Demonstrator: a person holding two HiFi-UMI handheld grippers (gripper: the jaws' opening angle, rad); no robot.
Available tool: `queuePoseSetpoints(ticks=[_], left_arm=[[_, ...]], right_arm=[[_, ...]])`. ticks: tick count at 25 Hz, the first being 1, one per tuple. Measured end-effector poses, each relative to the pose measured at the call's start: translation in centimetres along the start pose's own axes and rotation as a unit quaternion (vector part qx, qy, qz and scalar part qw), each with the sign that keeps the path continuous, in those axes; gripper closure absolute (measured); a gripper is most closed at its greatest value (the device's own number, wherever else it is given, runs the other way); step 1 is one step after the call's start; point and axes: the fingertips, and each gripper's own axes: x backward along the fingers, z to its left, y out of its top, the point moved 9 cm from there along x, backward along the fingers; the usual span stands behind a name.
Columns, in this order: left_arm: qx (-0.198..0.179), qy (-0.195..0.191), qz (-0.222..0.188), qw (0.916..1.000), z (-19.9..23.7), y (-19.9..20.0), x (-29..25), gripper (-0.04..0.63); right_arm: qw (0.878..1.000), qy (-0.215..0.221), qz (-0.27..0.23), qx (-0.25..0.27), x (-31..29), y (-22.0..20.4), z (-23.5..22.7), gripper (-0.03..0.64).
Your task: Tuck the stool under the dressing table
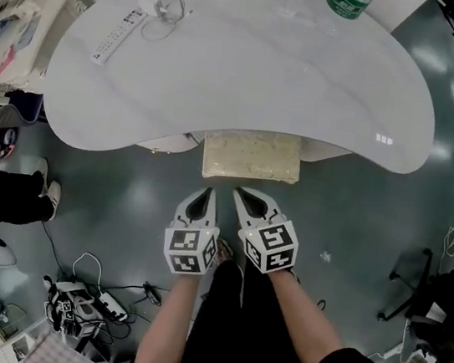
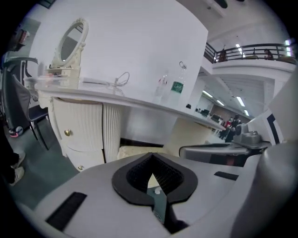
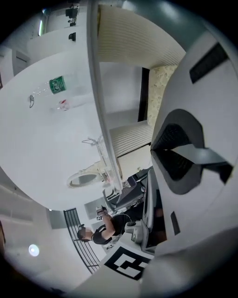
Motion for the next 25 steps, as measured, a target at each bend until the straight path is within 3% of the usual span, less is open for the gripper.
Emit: queuePoseSetpoints(ticks=[4,9,25], left_arm=[[-0.022,0.004,-0.004,0.9997,-1.4,1.6,3.0,0.591],[-0.044,-0.017,-0.005,0.9989,-3.6,3.6,6.6,0.591],[-0.095,-0.067,-0.075,0.9904,-11.2,11.2,13.9,0.591]], right_arm=[[1.0,-0.005,-0.004,0.005,3.0,1.5,1.9,0.611],[0.999,-0.022,-0.024,0.017,6.7,4.4,3.9,0.611],[0.986,-0.084,-0.121,0.08,19.1,12.5,7.4,0.611]])
